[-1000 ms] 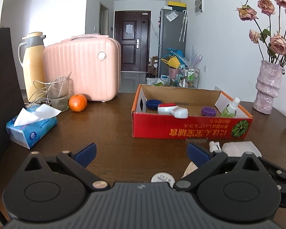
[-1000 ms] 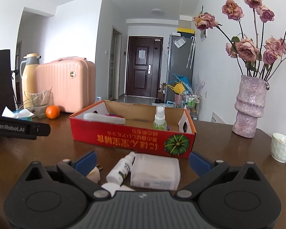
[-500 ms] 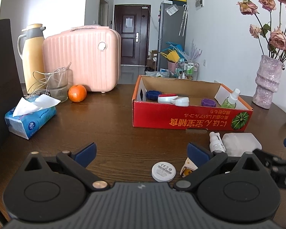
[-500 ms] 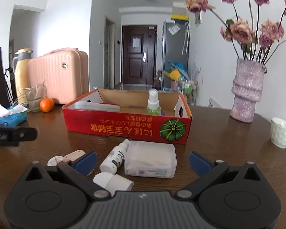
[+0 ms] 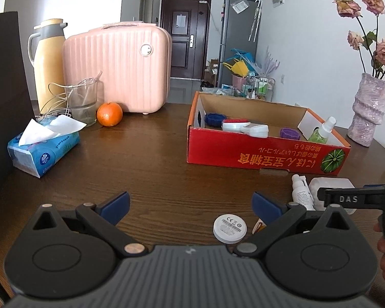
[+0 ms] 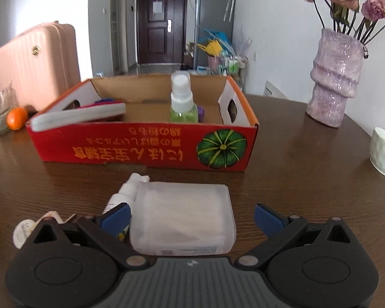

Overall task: Organize rigid objects
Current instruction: 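Lower the right tool onto the white plastic box and close it, then lift the white plastic box with the right tool while the left approaches the white plug charger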

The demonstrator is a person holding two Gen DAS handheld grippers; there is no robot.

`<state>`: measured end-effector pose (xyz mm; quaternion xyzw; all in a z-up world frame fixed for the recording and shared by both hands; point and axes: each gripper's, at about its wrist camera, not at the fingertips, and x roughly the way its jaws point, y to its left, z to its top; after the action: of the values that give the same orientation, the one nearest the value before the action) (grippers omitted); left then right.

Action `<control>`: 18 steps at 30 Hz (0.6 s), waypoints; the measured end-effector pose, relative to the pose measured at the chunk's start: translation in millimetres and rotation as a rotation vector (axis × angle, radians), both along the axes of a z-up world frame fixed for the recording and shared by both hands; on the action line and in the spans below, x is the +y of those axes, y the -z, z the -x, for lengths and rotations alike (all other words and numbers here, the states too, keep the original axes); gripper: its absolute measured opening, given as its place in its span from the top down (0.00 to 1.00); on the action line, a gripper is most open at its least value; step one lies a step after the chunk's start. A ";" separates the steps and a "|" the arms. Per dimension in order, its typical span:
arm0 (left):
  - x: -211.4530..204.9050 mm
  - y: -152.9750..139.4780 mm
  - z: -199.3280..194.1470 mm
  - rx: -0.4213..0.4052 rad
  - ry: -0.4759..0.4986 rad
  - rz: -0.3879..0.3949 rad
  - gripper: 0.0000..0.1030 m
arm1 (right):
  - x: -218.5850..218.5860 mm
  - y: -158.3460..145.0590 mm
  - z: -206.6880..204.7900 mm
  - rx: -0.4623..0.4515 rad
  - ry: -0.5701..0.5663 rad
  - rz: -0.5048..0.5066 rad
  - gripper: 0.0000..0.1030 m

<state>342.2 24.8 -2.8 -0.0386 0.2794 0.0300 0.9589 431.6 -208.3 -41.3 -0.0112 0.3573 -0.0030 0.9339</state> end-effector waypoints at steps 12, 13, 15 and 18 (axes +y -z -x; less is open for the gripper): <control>1.2 -1.0 0.0 0.004 0.001 0.012 0.00 | -8.4 12.0 -8.8 0.022 0.001 -0.052 0.21; 1.1 -1.1 -0.1 0.004 0.000 0.012 0.00 | -8.4 11.0 -6.3 0.009 -0.002 -0.055 0.21; 1.4 -1.0 -0.4 0.004 -0.002 0.012 0.00 | -8.0 8.6 -2.5 -0.011 -0.005 -0.052 0.21; 2.3 -0.9 -1.1 0.006 -0.006 0.014 0.00 | -9.3 4.1 3.4 -0.043 -0.009 -0.064 0.21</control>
<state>343.2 27.1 -1.9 -0.0459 0.2822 0.0309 0.9578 428.2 -217.6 -45.4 0.0170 0.3372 0.0123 0.9412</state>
